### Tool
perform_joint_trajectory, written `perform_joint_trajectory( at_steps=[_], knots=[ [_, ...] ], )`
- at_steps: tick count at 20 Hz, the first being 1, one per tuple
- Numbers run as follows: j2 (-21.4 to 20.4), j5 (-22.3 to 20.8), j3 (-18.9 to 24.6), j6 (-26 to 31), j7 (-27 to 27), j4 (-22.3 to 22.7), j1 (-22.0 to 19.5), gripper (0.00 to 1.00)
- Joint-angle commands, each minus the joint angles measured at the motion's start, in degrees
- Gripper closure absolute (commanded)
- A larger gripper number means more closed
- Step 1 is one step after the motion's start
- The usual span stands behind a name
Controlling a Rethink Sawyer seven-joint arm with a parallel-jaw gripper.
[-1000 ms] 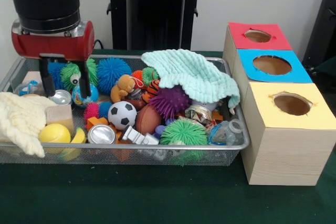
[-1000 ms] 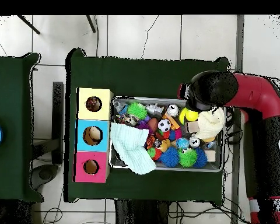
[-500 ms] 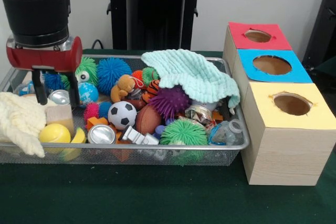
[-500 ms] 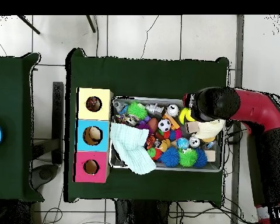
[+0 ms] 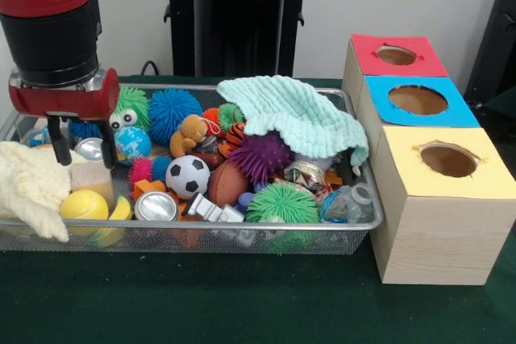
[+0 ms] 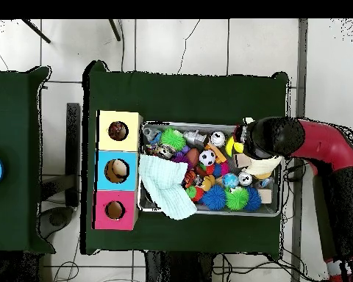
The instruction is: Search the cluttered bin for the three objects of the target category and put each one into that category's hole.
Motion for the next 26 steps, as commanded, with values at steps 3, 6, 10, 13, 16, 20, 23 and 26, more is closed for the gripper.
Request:
perform_joint_trajectory(
  at_steps=[3,6,10,13,16,20,23,26],
  knots=[
    [3.0,-2.6,0.5,2.0,-14.3,3.1,-2.2,0.0],
    [3.4,-2.8,0.8,2.1,-14.9,2.7,-2.6,0.0],
    [4.5,-3.1,1.3,2.8,-16.6,1.0,-3.3,0.0],
    [5.6,-3.5,1.7,3.1,-18.0,-0.3,-3.8,0.0],
    [6.3,-3.8,1.8,3.1,-18.8,-1.0,-4.3,0.0],
    [7.4,-4.3,2.3,3.4,-20.8,-2.7,-5.2,0.0],
    [8.5,-4.7,2.6,4.2,-23.1,-4.5,-5.8,0.0],
    [9.5,-5.0,2.8,4.1,-24.3,-5.3,-6.3,0.0]
  ],
)
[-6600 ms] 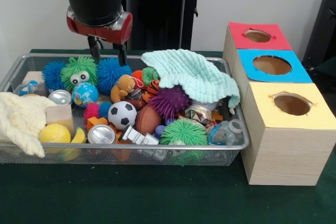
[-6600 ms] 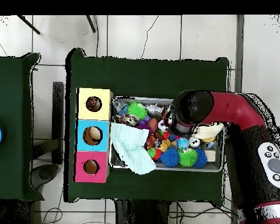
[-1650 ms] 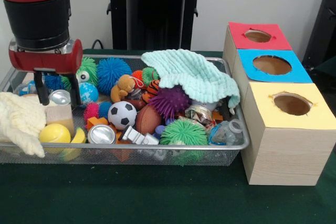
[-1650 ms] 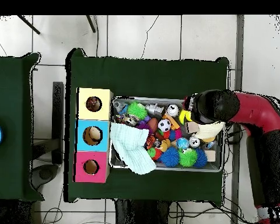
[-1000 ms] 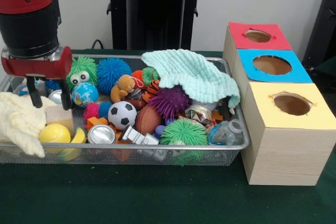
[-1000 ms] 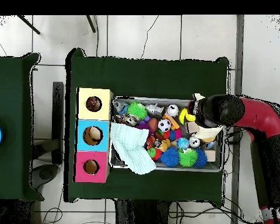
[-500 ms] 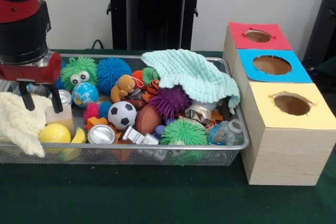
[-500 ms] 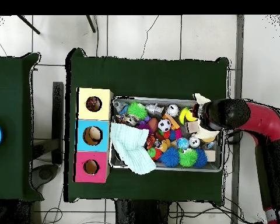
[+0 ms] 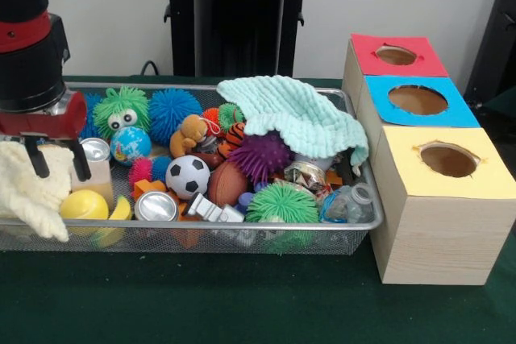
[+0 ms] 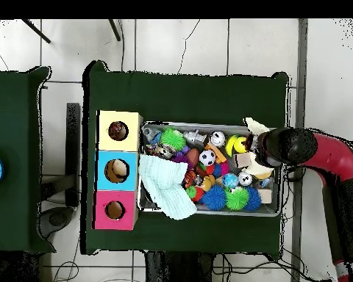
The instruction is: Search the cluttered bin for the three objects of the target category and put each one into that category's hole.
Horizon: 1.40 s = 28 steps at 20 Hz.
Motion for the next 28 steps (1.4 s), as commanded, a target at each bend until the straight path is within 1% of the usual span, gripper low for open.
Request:
perform_joint_trajectory(
  at_steps=[1,8,17,21,25,26,28],
  knots=[
    [4.4,-3.8,2.8,3.9,-22.7,-3.8,-1.8,0.0],
    [4.6,-3.5,3.0,5.3,-25.5,-5.4,-2.9,0.0],
    [5.6,-3.1,3.0,8.1,-29.7,-10.1,-2.7,0.0],
    [6.4,-3.3,2.8,6.3,-29.3,-9.8,-2.6,0.0],
    [6.1,-3.9,2.3,5.3,-28.5,-9.6,-2.0,0.0],
    [6.2,-4.3,2.2,4.3,-28.3,-9.6,-1.8,0.0],
    [8.1,-6.2,1.7,0.7,-27.0,-10.5,-1.0,0.0]
  ],
)
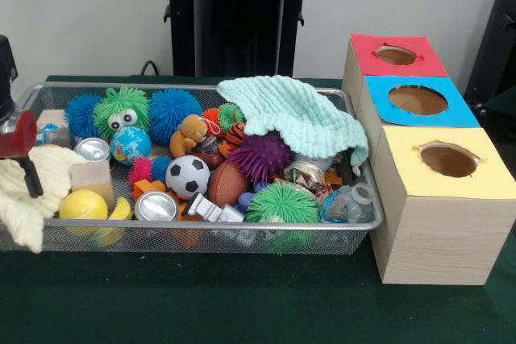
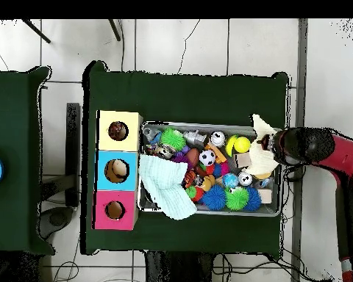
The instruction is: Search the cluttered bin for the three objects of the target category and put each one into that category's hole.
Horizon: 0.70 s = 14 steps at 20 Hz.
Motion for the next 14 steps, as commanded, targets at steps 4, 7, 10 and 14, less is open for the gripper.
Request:
perform_joint_trajectory(
  at_steps=[4,7,10,14],
  knots=[
    [12.7,-6.8,1.4,-5.7,-15.3,-8.6,2.2,0.0],
    [13.7,-7.3,1.5,-7.6,-14.8,-9.0,2.1,0.0],
    [13.9,-7.4,1.4,-7.8,-15.0,-9.3,2.3,0.0],
    [14.4,-7.2,1.2,-7.8,-15.4,-10.1,2.6,0.0]
  ],
)
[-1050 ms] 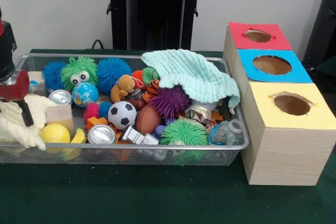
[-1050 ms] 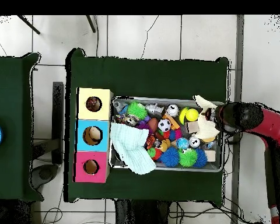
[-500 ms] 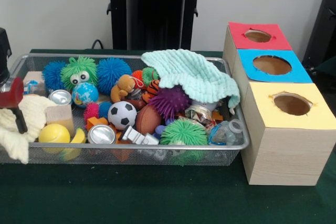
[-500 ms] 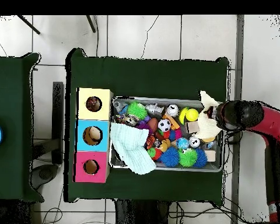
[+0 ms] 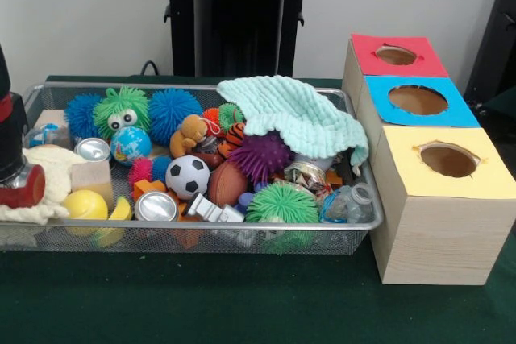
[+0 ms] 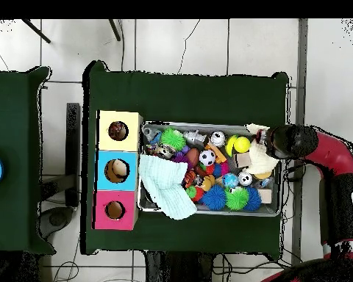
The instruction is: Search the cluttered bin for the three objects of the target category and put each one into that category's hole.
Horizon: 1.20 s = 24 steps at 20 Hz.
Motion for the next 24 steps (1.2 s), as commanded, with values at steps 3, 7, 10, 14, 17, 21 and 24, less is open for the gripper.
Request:
perform_joint_trajectory(
  at_steps=[3,7,10,14,17,21,24],
  knots=[
    [6.0,-4.4,1.1,-4.1,-15.4,-2.4,0.9,0.0],
    [5.0,-4.3,1.0,-4.7,-14.5,-1.2,0.9,1.0],
    [4.4,-4.1,0.6,-3.9,-13.6,-0.7,1.4,1.0],
    [1.1,-3.7,-0.6,-2.6,-11.2,2.0,2.2,1.0],
    [-1.1,-3.1,-1.2,-1.5,-10.2,3.6,2.7,1.0],
    [-3.7,-2.1,-1.8,0.1,-8.7,5.5,3.5,1.0],
    [-8.1,-0.8,-2.5,1.9,-7.3,8.8,4.2,1.0]
  ],
)
